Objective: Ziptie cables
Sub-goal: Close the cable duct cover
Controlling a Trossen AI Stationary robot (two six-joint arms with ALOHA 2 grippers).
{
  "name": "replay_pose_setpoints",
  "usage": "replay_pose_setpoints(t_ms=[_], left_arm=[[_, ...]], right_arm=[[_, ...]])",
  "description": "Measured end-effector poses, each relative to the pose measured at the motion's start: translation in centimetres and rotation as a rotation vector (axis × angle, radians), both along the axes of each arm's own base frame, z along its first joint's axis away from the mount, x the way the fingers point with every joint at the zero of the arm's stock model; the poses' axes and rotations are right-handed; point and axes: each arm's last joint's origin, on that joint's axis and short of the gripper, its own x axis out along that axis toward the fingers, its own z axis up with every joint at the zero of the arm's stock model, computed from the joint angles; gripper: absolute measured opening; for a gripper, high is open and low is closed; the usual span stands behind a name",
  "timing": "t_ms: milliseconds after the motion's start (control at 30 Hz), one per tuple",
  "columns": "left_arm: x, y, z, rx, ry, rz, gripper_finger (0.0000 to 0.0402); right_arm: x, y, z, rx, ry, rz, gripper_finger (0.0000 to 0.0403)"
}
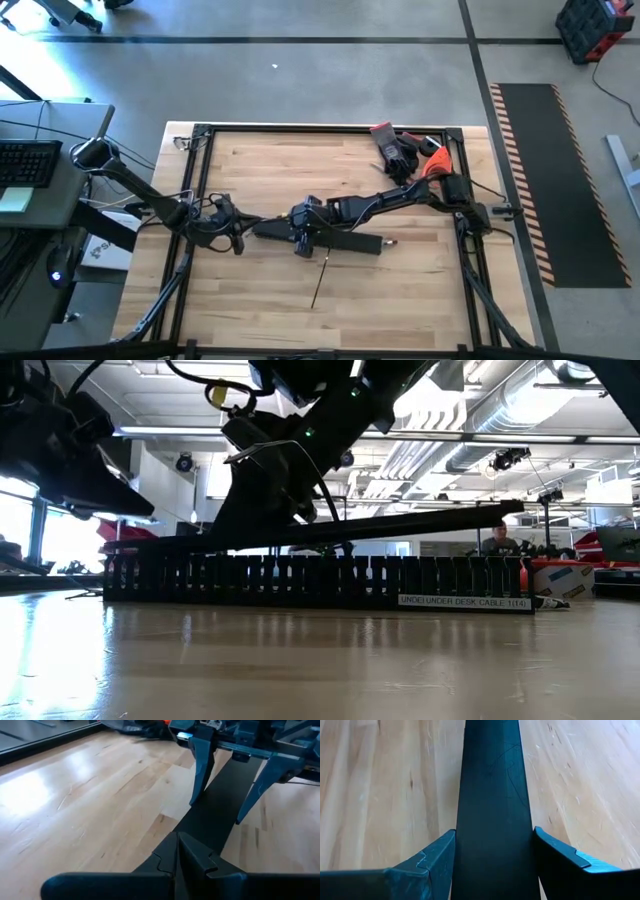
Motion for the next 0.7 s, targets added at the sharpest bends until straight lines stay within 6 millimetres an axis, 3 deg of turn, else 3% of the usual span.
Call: replay_pose_setpoints(t_ms=[700], left_arm=[[0.7,0.0,-2.0,-0.079,0.068,-0.024,0.0000]], right_arm=[[-0.2,1.0,-0.1,0.009,0.015,0.040,0.0210]])
